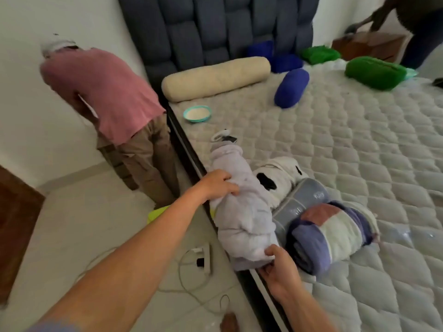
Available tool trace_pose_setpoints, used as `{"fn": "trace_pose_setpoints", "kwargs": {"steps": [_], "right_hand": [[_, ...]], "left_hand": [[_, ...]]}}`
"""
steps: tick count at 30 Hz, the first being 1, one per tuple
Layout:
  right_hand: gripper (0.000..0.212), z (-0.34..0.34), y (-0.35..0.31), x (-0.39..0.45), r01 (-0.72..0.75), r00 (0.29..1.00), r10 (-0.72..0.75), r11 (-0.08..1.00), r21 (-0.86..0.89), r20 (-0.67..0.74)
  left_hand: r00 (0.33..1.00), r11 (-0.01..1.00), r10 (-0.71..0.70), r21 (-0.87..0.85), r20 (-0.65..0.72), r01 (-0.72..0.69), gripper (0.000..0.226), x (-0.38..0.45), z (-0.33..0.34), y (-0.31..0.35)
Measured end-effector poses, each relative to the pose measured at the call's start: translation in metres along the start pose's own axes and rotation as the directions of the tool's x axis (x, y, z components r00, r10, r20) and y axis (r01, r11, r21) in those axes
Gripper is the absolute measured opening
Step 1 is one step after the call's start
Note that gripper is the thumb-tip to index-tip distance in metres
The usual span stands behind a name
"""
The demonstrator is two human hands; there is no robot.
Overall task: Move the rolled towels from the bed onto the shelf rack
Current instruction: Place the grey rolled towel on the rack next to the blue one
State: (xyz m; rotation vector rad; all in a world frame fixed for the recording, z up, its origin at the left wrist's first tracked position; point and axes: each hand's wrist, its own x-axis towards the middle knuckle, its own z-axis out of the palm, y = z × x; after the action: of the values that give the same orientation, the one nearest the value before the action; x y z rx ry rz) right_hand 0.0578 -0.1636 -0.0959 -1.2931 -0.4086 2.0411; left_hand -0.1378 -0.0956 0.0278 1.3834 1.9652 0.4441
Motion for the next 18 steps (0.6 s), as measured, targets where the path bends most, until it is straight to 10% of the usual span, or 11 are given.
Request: {"fn": "trace_pose_setpoints", "kwargs": {"steps": [8,18], "right_hand": [[0.015,0.081,0.086,-0.042,-0.063,0.965,0.119,0.970,-0.233,0.233],[0.025,0.242,0.296,-0.147,-0.080,0.740,0.431,0.818,-0.569,0.516]], "left_hand": [[0.939,0.954,-0.296,-0.097,-0.175,0.283,0.021,-0.187,-0.073,-0.126],[0.600,0.650,-0.720,-0.643,-0.349,0.406,0.016,-0.477,-0.123,-0.326]]}}
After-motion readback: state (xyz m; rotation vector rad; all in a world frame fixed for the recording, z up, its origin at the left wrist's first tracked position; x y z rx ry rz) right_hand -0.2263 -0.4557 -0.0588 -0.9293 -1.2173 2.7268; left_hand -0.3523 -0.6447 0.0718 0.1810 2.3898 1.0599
